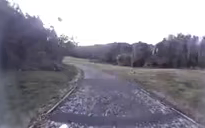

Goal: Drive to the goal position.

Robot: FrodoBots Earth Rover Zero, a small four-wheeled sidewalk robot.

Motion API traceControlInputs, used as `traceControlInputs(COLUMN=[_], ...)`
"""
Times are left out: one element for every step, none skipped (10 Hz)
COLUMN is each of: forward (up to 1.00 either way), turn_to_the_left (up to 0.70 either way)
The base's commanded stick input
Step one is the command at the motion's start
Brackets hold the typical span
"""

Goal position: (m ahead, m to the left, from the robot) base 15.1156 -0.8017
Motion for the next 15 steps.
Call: traceControlInputs(forward=[0.7, 0.7, 0.7, 0.7, 0.7, 0.7, 0.7, 0.7, 0.7, 0.7, 0.7, 0.7, 0.7, 0.7, 0.7], turn_to_the_left=[0.0, 0.0, 0.0, 0.0, 0.0, 0.0, 0.0, 0.0, 0.0, 0.0, 0.0, 0.0, 0.0, 0.0, 0.0])
